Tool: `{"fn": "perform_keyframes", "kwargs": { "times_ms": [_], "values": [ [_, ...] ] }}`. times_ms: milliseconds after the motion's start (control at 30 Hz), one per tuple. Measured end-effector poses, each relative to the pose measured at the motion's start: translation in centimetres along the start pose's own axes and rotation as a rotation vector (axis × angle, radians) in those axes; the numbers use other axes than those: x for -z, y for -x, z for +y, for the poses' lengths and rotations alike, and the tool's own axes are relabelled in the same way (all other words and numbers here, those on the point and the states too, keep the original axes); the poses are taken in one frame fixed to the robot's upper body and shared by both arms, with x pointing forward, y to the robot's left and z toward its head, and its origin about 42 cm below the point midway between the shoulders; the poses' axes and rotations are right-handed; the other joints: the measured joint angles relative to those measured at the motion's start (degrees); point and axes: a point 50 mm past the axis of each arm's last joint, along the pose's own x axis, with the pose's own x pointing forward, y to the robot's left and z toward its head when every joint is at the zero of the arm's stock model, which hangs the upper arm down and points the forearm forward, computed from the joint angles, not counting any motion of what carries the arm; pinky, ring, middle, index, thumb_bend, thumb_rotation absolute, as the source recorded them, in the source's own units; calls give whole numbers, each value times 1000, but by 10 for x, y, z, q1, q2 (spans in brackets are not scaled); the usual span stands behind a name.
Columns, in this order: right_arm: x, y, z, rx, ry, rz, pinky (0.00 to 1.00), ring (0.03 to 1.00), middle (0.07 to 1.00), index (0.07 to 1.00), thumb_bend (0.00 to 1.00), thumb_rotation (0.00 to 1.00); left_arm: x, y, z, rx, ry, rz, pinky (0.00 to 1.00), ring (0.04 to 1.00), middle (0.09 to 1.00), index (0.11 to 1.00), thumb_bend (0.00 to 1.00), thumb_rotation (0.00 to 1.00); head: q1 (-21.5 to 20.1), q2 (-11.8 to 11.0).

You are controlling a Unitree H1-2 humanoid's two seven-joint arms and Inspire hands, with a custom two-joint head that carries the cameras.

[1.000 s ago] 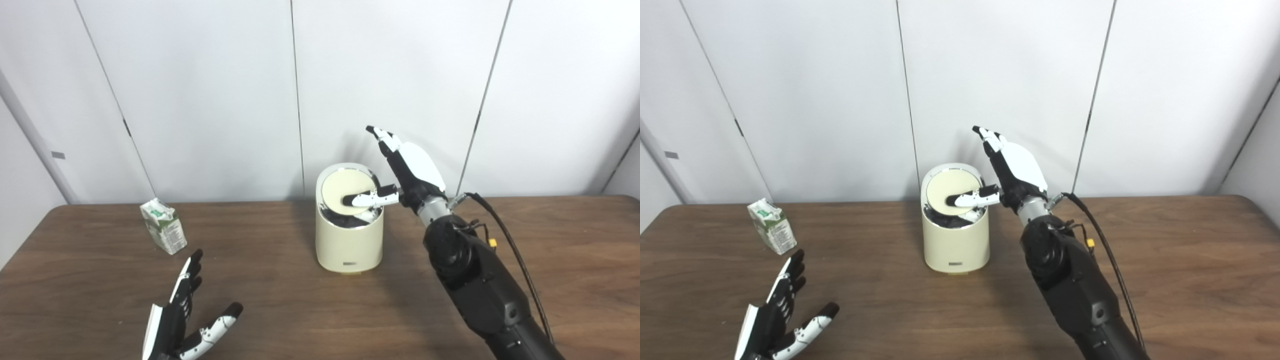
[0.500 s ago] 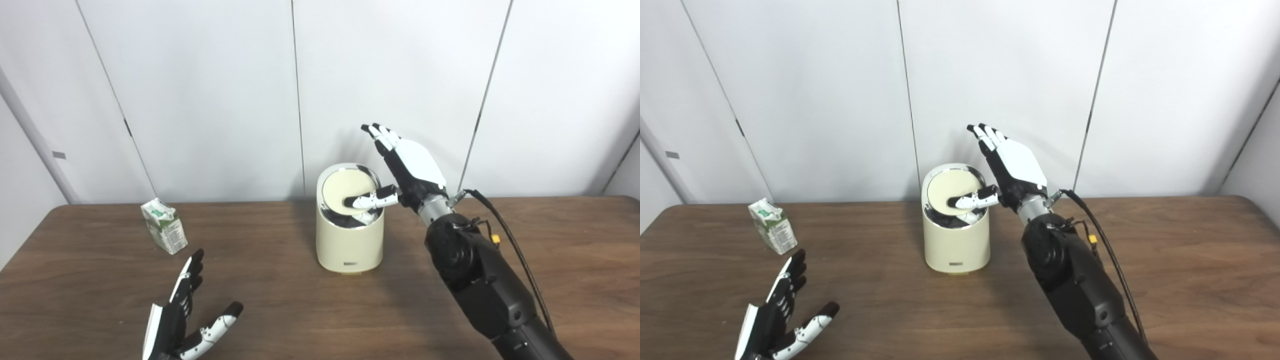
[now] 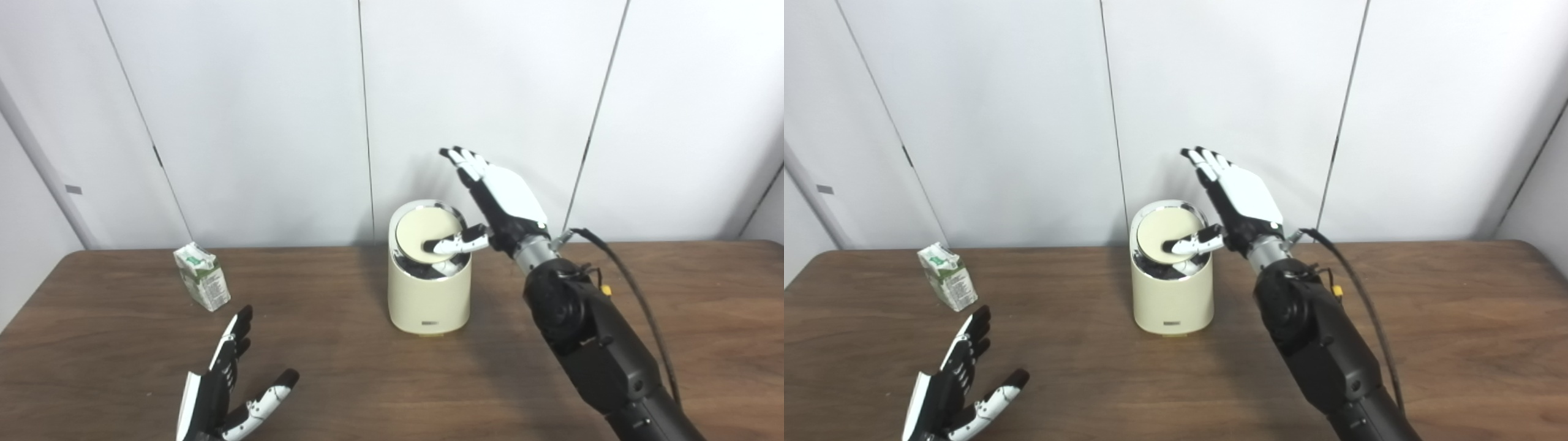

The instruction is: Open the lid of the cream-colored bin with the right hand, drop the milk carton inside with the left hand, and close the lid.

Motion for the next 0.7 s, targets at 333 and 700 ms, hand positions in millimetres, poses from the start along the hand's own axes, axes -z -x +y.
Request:
{"fn": "perform_keyframes", "kwargs": {
  "times_ms": [333,700],
  "values": [
    [-3,34,-24,70,-261,18,813,896,912,919,618,579,-1,-1,-2,-7,6,-1,941,967,963,979,723,352,6,1],
    [41,100,-48,97,-375,98,826,940,954,926,584,647,0,-1,-2,-12,5,1,916,953,950,969,696,378,4,5]
  ]
}}
